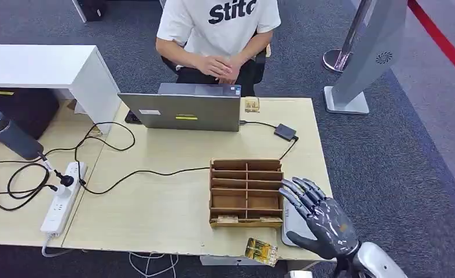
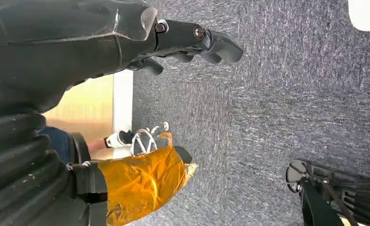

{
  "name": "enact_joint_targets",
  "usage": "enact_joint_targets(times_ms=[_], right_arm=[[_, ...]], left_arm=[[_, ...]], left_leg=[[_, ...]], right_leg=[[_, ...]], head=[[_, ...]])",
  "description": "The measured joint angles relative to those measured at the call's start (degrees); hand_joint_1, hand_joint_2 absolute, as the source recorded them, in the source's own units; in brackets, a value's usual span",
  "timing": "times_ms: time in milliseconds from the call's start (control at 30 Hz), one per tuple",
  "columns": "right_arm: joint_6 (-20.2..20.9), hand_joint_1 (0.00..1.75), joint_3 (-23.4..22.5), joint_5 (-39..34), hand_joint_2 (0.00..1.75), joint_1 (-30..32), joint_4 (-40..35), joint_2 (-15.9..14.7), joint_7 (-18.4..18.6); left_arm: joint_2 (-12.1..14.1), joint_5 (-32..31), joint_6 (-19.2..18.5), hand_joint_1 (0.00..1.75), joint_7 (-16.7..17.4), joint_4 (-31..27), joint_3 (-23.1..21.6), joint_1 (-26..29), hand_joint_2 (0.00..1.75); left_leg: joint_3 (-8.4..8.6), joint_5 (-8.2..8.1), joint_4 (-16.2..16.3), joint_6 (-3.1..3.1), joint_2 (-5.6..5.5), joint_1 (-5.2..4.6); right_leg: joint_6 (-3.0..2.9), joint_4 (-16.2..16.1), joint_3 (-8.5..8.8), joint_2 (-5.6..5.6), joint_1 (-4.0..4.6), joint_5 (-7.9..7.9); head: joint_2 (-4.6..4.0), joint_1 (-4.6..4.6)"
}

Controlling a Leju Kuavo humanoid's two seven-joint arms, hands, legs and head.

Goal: Pass the card to the sensor for recognition and then transmit it.

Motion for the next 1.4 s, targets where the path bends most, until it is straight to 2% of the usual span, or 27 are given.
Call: enact_joint_targets(times_ms=[300,633,800,1167,1400], right_arm=[[1.4,0.0,7.3,-0.6,1.75,-1.4,0.4,-2.6,-0.2],[2.4,0.0,14.2,-1.6,1.75,-4.9,4.4,-3.0,-0.1],[1.5,0.0,16.7,1.1,1.75,-6.2,6.6,-2.5,3.4],[-1.8,0.0,18.5,8.6,1.75,-7.5,10.4,-1.0,10.8],[-2.2,0.0,19.2,9.7,1.75,-7.9,12.2,0.0,11.9]], left_arm=[[0.0,-0.8,-0.3,0.0,0.0,0.0,0.0,0.0,1.75],[0.0,-1.7,-0.6,0.0,0.0,0.0,0.0,0.0,1.75],[0.0,-1.9,-0.7,0.0,0.0,0.0,0.0,0.0,1.75],[0.0,-2.2,-0.7,0.0,0.0,0.0,0.0,0.0,1.75],[0.0,-2.3,-0.7,0.0,0.0,0.0,0.0,0.0,1.75]], left_leg=[[0.01,0.0,0.0,0.0,0.01,0.0],[0.05,0.0,0.0,0.0,0.01,0.0],[0.04,0.0,0.0,0.0,0.01,0.0],[0.04,0.0,0.0,0.0,0.0,0.0],[0.04,0.0,0.0,0.0,0.0,0.0]], right_leg=[[0.0,0.0,0.03,0.0,0.0,0.0],[0.0,0.0,0.04,0.0,0.0,0.0],[0.0,0.0,0.04,0.0,0.0,0.0],[0.0,0.0,0.04,0.0,0.0,0.0],[0.0,0.0,0.04,-0.01,0.0,0.0]], head=[[0.0,0.0],[0.0,0.0],[0.0,0.0],[0.0,0.0],[0.0,0.0]])
